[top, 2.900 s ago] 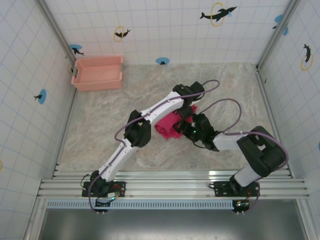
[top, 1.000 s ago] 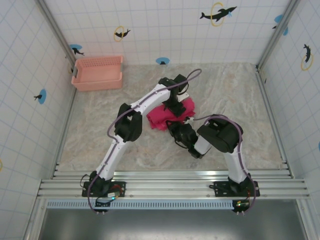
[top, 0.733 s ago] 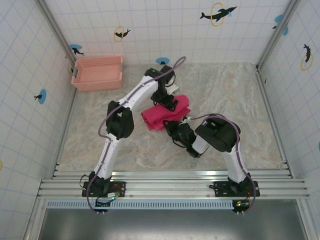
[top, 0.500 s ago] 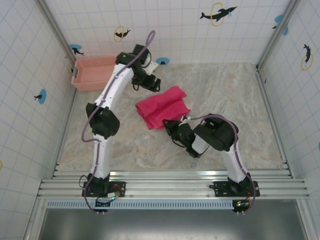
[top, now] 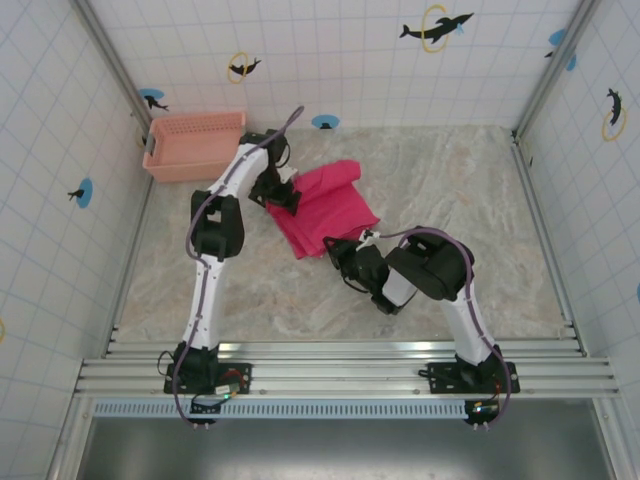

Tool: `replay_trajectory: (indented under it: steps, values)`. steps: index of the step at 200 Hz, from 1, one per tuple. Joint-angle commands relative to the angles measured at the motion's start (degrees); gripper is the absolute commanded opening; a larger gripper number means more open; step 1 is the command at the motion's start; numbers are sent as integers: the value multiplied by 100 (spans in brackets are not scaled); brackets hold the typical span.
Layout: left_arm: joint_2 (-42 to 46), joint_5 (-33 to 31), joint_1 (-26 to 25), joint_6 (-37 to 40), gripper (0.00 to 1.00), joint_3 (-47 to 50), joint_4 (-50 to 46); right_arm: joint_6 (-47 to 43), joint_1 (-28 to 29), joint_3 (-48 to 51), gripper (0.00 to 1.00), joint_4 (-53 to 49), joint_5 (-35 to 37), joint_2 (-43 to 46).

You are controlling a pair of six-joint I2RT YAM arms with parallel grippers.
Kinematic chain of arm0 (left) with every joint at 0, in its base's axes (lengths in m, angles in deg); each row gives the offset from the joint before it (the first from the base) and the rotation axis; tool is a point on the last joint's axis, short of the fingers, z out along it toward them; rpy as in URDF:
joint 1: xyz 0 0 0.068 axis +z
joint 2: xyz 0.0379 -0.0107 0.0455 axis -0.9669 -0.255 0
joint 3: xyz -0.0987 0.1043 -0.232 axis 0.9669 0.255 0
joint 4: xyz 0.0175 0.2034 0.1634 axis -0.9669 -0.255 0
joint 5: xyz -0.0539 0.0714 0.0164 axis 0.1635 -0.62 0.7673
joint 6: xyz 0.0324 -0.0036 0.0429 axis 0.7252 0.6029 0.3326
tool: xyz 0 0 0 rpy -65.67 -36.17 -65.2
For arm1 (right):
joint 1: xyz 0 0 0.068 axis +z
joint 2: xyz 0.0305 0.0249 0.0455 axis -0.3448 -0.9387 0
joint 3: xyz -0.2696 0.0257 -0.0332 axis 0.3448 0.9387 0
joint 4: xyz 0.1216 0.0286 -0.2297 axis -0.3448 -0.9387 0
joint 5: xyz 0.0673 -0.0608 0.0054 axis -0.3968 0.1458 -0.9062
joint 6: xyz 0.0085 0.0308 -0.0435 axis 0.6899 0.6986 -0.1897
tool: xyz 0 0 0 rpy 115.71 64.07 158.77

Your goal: Roll up the long pants

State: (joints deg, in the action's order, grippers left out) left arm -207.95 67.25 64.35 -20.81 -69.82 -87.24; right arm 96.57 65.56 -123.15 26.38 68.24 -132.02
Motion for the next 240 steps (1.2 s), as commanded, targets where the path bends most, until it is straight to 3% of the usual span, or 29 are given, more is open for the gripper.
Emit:
replay_trajectory:
  steps: [1,24,37,64,89,119,147,155,177,198,212,240]
  values:
    - [-140,-22,-97,156,97,-246,32,-252,-62,338,13,-1526,-60,-74]
    - [-140,-25,-168,282,97,-16,-20,-739,-191,439,14,-2554,-138,588]
    - [69,36,-208,340,97,436,115,-1203,-310,316,14,-3643,-178,1149]
    - [965,15,-284,261,97,2123,811,-2774,-656,-537,17,-6513,-65,2264]
    - [1942,620,-292,7,97,3735,1550,-4024,-1176,-1513,20,-8303,-111,2633]
    - [2763,1228,-524,-166,97,4869,1985,-4972,-1940,-2296,29,-9291,-473,2552]
    - [3188,1878,-951,-487,97,5298,2127,-5942,-2335,-3215,57,-10520,-493,2156]
    - [3270,2052,-1081,-553,97,5349,2175,-6264,-2404,-3491,61,-10817,-456,2041]
    - [3494,2610,-1494,-949,97,5446,2491,-6997,-2454,-3965,64,-11427,-278,2174]
    - [3703,3598,-1989,-1840,97,5947,3565,-7256,-2208,-4254,67,-11945,-167,2629]
    - [3763,3719,-2302,-2470,97,6175,4252,-7280,-1982,-4251,67,-12125,-27,2964]
    - [3660,3931,-2883,-2761,97,5891,4407,-7280,-1617,-3880,68,-12191,-24,3668]
